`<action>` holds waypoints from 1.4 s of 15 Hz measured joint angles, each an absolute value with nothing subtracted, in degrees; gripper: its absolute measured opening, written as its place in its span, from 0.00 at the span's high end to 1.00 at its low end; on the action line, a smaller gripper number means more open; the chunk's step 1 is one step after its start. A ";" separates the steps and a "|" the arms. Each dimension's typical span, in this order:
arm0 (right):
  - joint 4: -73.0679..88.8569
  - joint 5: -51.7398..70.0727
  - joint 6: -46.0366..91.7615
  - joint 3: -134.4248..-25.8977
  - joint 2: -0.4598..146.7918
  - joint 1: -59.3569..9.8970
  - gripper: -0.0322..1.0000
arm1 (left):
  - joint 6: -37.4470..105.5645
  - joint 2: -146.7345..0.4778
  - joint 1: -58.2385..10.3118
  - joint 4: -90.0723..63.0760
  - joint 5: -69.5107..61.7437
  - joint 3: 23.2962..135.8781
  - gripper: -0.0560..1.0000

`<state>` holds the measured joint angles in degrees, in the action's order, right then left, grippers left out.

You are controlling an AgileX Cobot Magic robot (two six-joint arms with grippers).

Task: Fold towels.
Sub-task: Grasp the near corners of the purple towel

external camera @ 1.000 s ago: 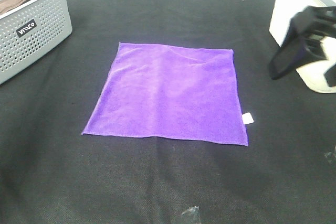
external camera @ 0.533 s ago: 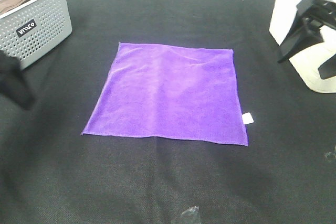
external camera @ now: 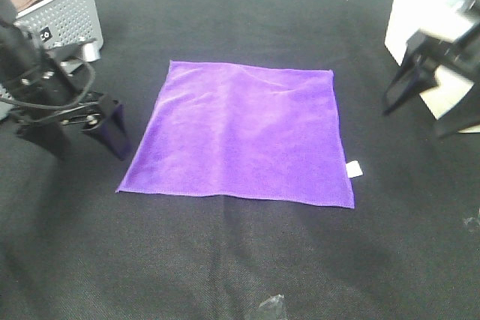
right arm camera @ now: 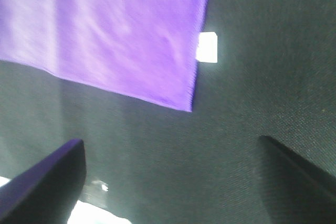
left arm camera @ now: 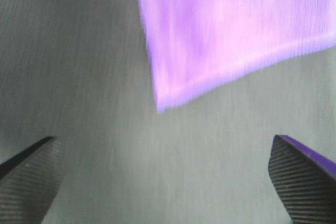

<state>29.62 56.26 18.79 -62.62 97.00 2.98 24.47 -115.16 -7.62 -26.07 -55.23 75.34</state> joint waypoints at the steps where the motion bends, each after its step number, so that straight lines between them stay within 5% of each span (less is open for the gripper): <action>1: 29.51 55.86 20.00 -62.62 99.75 2.98 0.18 | 25.44 -116.94 -7.62 -27.16 -55.12 76.49 0.01; 12: 46.41 42.34 38.10 -56.95 113.96 3.04 0.18 | 33.06 -123.76 -7.62 -35.81 -50.71 77.41 0.01; 21: 55.46 46.41 45.78 -56.26 117.63 3.50 0.21 | 33.46 -124.50 -7.62 -37.30 -51.45 77.98 0.01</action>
